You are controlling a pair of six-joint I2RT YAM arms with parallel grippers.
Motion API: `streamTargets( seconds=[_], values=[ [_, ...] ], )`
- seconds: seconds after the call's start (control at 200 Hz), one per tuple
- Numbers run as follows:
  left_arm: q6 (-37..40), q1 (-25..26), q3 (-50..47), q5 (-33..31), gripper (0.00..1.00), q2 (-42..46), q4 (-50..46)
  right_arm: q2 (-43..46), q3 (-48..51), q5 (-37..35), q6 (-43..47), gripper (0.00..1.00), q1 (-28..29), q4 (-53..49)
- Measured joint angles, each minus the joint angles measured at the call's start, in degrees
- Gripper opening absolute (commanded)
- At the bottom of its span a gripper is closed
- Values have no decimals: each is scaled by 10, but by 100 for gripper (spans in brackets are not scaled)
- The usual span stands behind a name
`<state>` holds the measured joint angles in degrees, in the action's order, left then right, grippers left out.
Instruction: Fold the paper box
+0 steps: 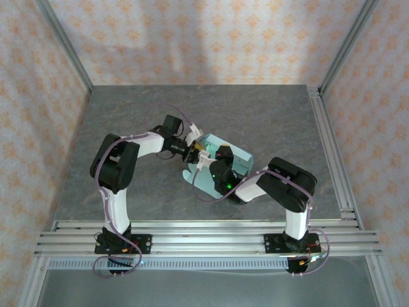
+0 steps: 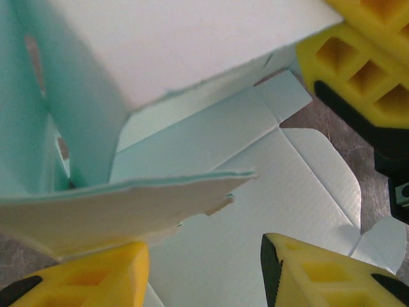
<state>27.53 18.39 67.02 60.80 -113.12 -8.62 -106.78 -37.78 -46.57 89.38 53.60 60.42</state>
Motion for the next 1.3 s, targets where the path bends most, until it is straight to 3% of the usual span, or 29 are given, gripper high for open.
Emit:
streamTargets(
  seconds=[0.31,0.575,0.77,1.016,1.301],
  values=[
    [-9,7,-6,-16,49,1,10,0,0,0,-9,0,0,-4],
    [-76,-28,-106,-68,59,61,94,0,0,-2,-22,0,0,-5],
    [-115,-39,-72,-88,68,52,114,0,0,-2,-24,0,0,-6],
    [-127,-37,-16,-62,77,5,105,0,0,-2,-27,0,0,-7],
    [-119,-17,15,-22,58,-25,76,0,0,-2,-34,0,0,-10]
  ],
)
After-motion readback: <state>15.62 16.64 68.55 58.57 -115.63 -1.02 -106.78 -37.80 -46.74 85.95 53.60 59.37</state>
